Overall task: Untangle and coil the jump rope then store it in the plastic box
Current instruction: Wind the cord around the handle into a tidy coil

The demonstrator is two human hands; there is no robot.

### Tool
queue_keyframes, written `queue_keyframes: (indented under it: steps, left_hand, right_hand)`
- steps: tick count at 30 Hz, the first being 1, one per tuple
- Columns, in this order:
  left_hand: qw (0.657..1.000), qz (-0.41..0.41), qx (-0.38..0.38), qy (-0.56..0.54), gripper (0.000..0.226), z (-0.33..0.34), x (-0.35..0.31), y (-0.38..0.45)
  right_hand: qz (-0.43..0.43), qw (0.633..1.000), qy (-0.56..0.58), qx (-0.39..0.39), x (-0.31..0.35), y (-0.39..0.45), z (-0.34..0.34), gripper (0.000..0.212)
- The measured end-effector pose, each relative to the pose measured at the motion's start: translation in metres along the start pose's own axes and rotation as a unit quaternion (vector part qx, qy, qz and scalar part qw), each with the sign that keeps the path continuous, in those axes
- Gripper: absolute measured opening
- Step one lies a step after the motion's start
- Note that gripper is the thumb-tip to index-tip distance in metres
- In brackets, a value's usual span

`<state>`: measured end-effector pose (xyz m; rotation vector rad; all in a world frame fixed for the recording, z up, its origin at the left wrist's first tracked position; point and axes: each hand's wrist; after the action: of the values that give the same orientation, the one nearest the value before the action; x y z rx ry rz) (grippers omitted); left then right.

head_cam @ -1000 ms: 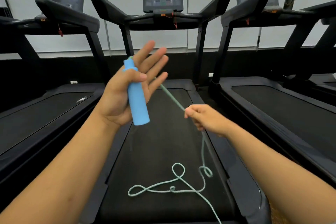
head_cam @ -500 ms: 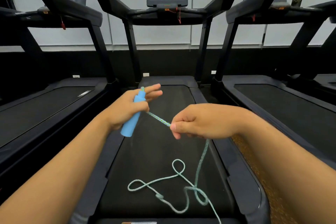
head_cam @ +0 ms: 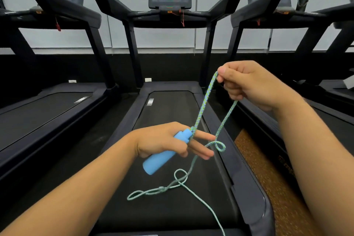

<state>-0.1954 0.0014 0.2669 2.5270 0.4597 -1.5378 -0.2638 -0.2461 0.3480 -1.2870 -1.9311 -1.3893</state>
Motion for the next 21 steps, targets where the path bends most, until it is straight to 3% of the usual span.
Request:
queue_keyframes:
  steps: [4, 10, 13, 16, 21]
  left_hand:
    - [0.993, 0.076, 0.046, -0.073, 0.074, 0.009, -0.025, -0.003]
    - [0.954, 0.193, 0.050, -0.223, 0.077, 0.013, -0.043, -0.002]
    - [0.933, 0.216, -0.018, -0.286, 0.076, -0.001, -0.043, -0.003]
    - [0.932, 0.205, -0.129, -0.268, 0.075, -0.025, -0.035, -0.011]
    - [0.933, 0.112, -0.269, -0.209, 0.070, -0.049, -0.006, -0.016]
  right_hand:
    - [0.031, 0.998, 0.012, -0.056, -0.038, 0.010, 0.005, 0.030]
    - [0.059, 0.997, -0.053, 0.012, -0.061, 0.000, 0.056, 0.025]
    - [0.099, 0.993, 0.030, 0.063, -0.077, -0.005, 0.084, 0.028]
    - [0.111, 0.981, 0.066, 0.145, -0.089, -0.013, 0.101, 0.034]
    - [0.090, 0.967, -0.079, 0.226, -0.074, -0.030, 0.112, 0.036]
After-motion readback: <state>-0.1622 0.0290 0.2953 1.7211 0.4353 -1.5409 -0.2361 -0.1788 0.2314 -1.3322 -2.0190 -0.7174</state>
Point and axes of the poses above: each hand's wrist, its own y-axis towards the middle knuckle, its own z-axis out of the palm, x = y × z, and after that the axes turned 3 degrees about -x, right-handed
